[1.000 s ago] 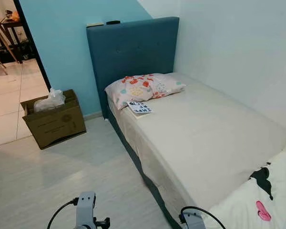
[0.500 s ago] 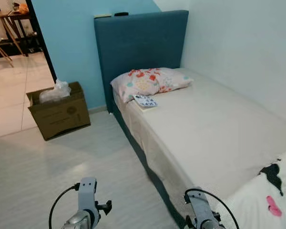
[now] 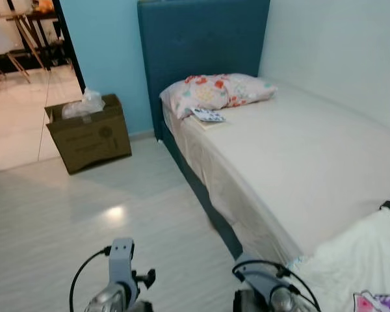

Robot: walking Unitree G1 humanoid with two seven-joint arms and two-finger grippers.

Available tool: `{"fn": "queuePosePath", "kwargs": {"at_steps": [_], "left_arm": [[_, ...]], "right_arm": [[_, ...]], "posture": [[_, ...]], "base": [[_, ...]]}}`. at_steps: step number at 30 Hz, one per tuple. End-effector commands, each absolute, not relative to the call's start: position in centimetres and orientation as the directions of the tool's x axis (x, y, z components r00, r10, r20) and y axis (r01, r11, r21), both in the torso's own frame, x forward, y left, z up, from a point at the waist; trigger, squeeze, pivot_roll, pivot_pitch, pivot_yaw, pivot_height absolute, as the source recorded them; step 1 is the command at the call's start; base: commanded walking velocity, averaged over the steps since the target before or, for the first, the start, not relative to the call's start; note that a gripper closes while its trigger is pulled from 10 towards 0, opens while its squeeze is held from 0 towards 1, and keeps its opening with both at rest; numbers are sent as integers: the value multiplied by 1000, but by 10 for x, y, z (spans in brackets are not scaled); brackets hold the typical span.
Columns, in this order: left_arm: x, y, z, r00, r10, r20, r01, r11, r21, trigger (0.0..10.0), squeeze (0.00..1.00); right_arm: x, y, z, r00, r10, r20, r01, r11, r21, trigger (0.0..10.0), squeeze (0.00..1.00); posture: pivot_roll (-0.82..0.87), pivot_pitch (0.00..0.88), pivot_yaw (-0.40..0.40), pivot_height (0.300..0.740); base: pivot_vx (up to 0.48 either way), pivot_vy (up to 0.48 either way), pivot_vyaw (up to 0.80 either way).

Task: Clean up the room

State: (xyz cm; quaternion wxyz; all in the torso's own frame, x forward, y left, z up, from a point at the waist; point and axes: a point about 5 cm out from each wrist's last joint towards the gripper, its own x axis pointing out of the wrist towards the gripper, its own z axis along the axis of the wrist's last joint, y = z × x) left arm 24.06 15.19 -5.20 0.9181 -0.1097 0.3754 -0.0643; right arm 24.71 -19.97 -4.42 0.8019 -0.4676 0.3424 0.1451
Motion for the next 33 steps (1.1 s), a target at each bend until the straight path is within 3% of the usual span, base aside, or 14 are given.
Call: {"fn": "queuePosePath", "kwargs": {"at_steps": [1,3,4,5,11,14,18,22,24,30,32,33], "left_arm": [[240,149,-52,712,-210,-670,51,967,-248,10000,0],[240,149,-52,713,-209,-670,48,967,-250,10000,0],[240,149,-52,713,-209,-670,48,967,-250,10000,0],[240,149,-52,716,-208,-666,44,966,-254,10000,0],[243,149,-50,725,-208,-657,41,965,-260,10000,0],[245,148,-49,731,-210,-649,44,964,-262,10000,0],[245,149,-48,733,-209,-648,43,964,-262,10000,0],[244,149,-49,731,-207,-650,42,965,-261,10000,0],[242,149,-51,726,-206,-656,38,965,-260,10000,0],[240,148,-52,723,-206,-659,36,965,-262,10000,0],[240,147,-52,721,-206,-661,35,964,-262,10000,0],[240,147,-52,721,-206,-661,35,964,-262,10000,0]], "right_arm": [[252,-197,-41,737,-67,-673,-573,466,-674,10000,0],[258,-201,-36,738,-61,-672,-622,325,-713,10000,0],[258,-201,-36,738,-61,-672,-622,325,-713,10000,0],[264,-207,-31,729,-75,-680,-657,204,-726,10000,0],[269,-214,-26,686,-89,-722,-717,91,-692,10000,0],[270,-220,-24,613,-74,-787,-783,76,-617,10000,0],[275,-226,-17,584,-72,-808,-805,72,-588,10000,0],[279,-234,-10,538,-72,-840,-833,107,-543,10000,0],[283,-243,0,457,-59,-888,-872,168,-460,10000,0],[282,-246,1,390,-61,-919,-901,179,-395,10000,0],[277,-245,-1,301,-41,-953,-932,200,-303,10000,0],[277,-245,-1,301,-41,-953,-932,200,-303,10000,0]], "posture": [[-10,0,2,545],[-11,0,0,535],[-11,0,0,535],[-12,0,-1,525],[-10,0,-4,505],[-5,0,-8,501],[-7,0,-9,501],[-8,0,-11,501],[-7,0,-16,501],[-5,0,-18,501],[-2,0,-19,501],[-2,0,-19,501]], "base": [[0,0,0],[0,0,0],[0,0,0],[0,0,0],[0,0,0],[0,0,0],[0,0,0],[0,0,0],[0,0,0],[0,0,0],[0,0,0],[0,0,0]]}}
